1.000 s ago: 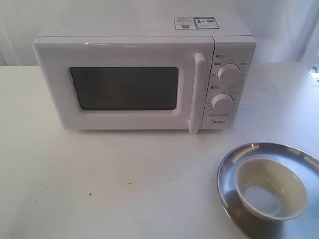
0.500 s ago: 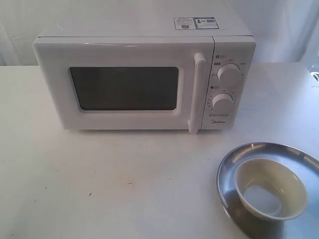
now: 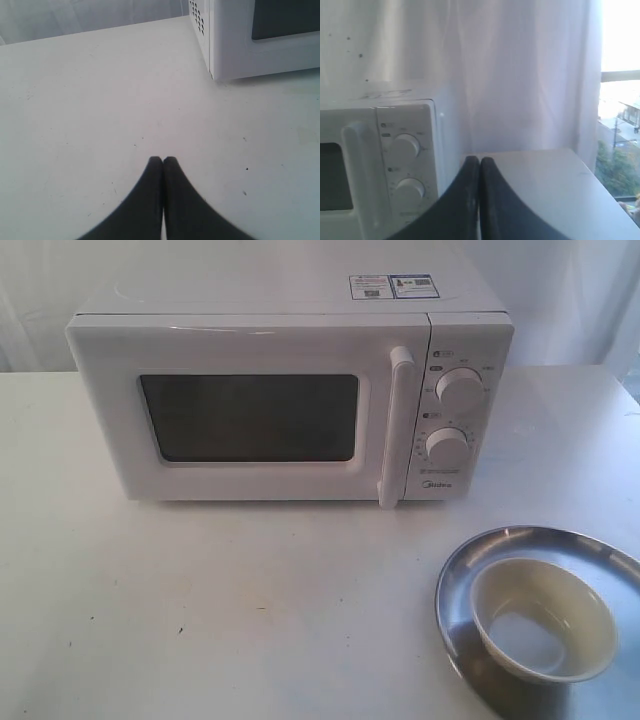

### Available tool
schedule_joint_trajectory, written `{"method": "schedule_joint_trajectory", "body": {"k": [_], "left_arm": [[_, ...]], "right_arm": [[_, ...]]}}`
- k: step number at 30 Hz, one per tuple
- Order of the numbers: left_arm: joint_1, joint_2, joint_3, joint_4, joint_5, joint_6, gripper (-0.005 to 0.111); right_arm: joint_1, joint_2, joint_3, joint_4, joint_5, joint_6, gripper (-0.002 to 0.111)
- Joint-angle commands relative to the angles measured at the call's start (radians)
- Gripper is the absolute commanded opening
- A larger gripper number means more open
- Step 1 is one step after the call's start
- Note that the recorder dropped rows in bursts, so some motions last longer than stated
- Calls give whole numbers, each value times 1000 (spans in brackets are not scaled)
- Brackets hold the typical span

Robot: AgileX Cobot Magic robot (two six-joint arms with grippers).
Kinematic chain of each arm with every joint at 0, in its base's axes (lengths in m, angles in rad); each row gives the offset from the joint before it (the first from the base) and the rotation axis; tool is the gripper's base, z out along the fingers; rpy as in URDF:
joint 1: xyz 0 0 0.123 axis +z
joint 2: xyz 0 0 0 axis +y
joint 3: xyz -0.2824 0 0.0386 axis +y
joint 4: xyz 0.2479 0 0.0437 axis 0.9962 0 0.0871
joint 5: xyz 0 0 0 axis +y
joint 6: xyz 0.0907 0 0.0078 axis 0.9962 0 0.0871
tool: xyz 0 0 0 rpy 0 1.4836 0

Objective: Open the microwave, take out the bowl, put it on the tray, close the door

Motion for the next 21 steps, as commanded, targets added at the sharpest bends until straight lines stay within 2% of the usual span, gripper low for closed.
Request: {"method": "schedule_joint_trajectory", "body": {"k": [1, 16, 18, 21], "left_arm": [[-1, -2, -1, -4, -1, -6, 0], [-1, -2, -1, -4, -1, -6, 0], [-1, -2, -1, -4, -1, -6, 0], [-1, -2, -1, -4, -1, -6, 0]], "right_arm": [[-49, -40, 64, -12, -8, 17, 0], [-49, -53, 115, 15, 32, -33, 0], [-49, -53, 115, 216, 55, -226, 0], [-49, -53, 115, 732, 55, -810, 0]]}}
